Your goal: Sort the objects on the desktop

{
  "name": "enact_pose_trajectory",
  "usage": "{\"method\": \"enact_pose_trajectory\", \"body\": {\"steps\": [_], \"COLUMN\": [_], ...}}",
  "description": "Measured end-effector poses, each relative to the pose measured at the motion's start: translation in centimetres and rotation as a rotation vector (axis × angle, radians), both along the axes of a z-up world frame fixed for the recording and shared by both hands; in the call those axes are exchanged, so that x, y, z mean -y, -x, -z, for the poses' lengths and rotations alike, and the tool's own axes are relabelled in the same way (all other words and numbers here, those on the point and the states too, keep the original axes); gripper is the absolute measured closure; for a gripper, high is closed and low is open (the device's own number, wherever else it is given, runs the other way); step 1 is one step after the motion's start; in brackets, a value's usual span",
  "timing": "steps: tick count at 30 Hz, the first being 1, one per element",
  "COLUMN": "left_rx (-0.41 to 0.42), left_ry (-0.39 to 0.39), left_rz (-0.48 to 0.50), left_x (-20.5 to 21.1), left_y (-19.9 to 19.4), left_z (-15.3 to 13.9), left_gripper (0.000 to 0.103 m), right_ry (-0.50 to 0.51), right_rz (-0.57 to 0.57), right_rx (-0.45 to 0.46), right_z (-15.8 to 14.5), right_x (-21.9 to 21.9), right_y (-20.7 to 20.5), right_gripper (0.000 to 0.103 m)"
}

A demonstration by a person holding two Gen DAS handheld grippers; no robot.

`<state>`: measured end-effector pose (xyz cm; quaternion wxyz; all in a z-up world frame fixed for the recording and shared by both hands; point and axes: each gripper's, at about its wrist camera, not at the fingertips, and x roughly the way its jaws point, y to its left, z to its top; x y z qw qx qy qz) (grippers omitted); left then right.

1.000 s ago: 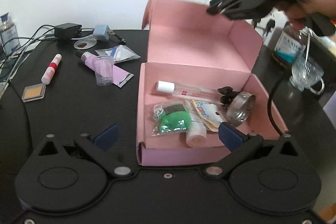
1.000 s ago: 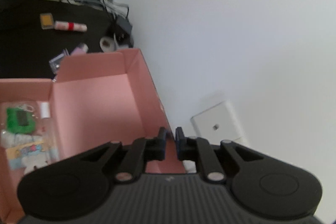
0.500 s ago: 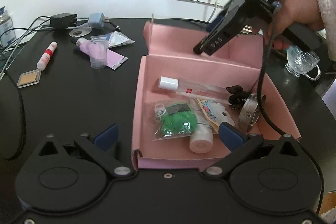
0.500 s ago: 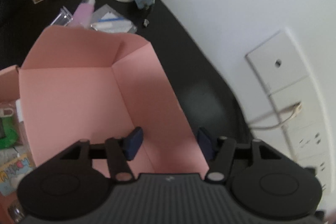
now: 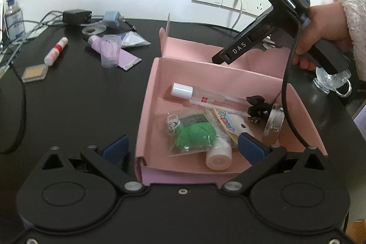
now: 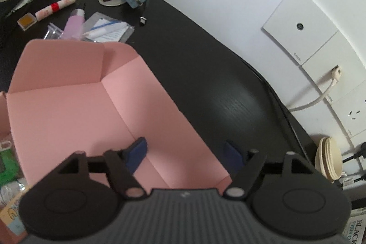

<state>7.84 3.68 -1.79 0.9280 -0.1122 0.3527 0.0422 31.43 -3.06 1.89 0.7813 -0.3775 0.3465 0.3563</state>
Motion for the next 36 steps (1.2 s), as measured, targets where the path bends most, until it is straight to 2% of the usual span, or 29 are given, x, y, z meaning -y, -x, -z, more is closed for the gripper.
{"method": "enact_pose_trajectory", "body": {"steps": [6, 8, 12, 17, 20, 24, 27, 31, 32, 34, 36], "left_rx": [-0.018, -0.031, -0.047, -0.064, -0.076, -0.083, -0.086, -0.088, -0.087, -0.083, -0.075], "left_ry": [0.015, 0.007, -0.016, -0.014, 0.005, 0.013, 0.009, 0.006, 0.004, -0.003, -0.006], "left_rz": [0.008, 0.016, 0.043, 0.071, 0.071, 0.078, 0.086, 0.095, 0.098, 0.108, 0.119], "left_x": [0.5, 0.5, 0.7, 0.6, 0.4, 0.3, 0.3, 0.3, 0.3, 0.3, 0.3], "left_y": [-0.1, -0.3, -0.7, -1.0, -1.2, -1.3, -1.4, -1.5, -1.5, -1.5, -1.4], "left_z": [0.1, 0.0, -0.2, -0.3, -0.1, -0.1, -0.2, -0.2, -0.3, -0.4, -0.5], "left_gripper": [0.0, 0.0, 0.0, 0.0, 0.0, 0.0, 0.0, 0.0, 0.0, 0.0, 0.0], "right_ry": [0.008, -0.032, -0.232, -0.508, -0.637, -0.855, -0.972, -0.994, -0.99, -1.03, -1.156], "right_rz": [-0.051, -0.046, -0.044, -0.02, 0.021, -0.051, -0.152, -0.252, -0.245, -0.144, -0.019], "right_rx": [0.049, 0.097, 0.164, 0.22, 0.308, 0.371, 0.378, 0.445, 0.426, 0.282, -0.02], "right_z": [-0.2, -1.3, -5.7, -10.9, -13.5, -17.2, -20.2, -22.6, -22.9, -22.8, -21.3], "right_x": [0.0, 0.9, 4.5, 10.6, 13.4, 16.7, 18.1, 17.5, 17.2, 16.4, 16.6], "right_y": [0.6, 1.1, 3.1, 7.4, 10.7, 16.0, 19.8, 23.0, 23.0, 21.3, 17.9], "right_gripper": [0.022, 0.019, 0.002, 0.001, 0.001, 0.001, 0.001, 0.001, 0.001, 0.001, 0.001]}}
